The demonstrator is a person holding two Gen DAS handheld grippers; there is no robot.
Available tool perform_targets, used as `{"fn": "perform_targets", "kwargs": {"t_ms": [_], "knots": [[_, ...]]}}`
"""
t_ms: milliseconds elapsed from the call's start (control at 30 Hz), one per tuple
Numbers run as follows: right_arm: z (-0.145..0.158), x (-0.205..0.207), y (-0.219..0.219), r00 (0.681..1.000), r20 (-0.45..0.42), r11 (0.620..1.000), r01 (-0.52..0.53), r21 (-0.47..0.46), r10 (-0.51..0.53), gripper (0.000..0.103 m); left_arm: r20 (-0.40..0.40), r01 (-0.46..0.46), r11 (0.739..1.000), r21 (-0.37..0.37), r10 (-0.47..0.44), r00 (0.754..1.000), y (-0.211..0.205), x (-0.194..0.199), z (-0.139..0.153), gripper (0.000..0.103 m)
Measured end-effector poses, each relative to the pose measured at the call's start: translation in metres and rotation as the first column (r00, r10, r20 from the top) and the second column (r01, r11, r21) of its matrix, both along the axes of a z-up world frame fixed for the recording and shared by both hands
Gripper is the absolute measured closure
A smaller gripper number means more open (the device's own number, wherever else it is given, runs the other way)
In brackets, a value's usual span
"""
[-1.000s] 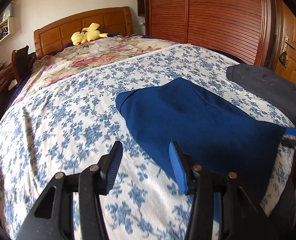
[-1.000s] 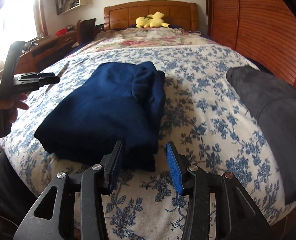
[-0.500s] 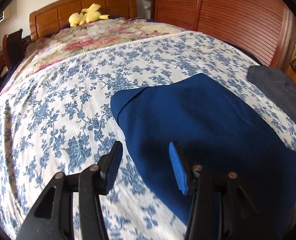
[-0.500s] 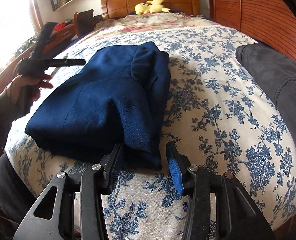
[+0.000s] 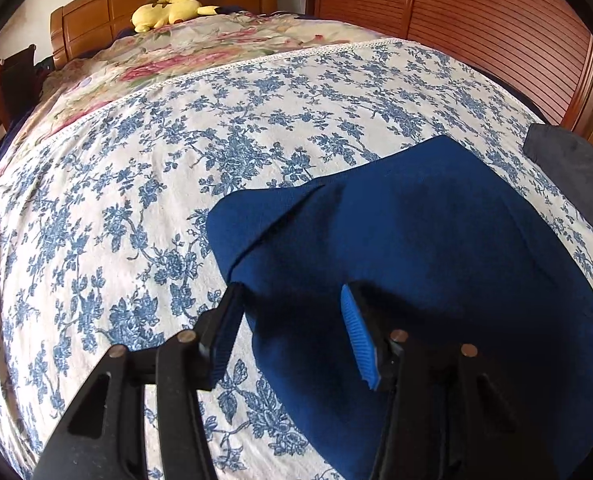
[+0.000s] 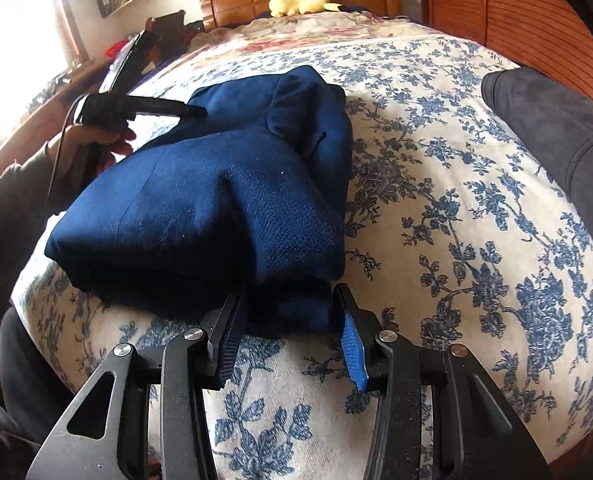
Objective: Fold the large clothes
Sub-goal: 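Grasp the folded navy blazer bundle with the right tool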
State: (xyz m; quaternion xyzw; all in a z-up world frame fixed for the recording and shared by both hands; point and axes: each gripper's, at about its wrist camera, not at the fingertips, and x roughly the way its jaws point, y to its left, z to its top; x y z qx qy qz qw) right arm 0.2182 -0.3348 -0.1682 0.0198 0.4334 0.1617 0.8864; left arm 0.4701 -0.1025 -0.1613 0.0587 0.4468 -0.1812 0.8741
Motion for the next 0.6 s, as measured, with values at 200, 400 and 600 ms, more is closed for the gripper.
{"fn": "perform_targets", "kwargs": {"t_ms": [200,400,600], "knots": [[0.001,0.002,0.007,0.999,0.006,0.999,-0.044,-0.003,0.044,0.086,-0.017,-0.005,0.999,-0.032,0.005,1.0,0.003,0.001,-0.001,0.055],[0.013,-0.003,0.006,0.997,0.06,0.999,-0.047,0.027,0.045,0.093,0.013,-0.005,1.0,0.0,0.005,1.0,0.003,-0.006,0.01,0.101],[0.038,-0.005,0.009,0.989,0.134,0.997,-0.062,0.044,0.055,0.095,0.087,-0.002,1.0,-0.005,0.002,0.996,0.011,-0.026,0.048,0.103]]}}
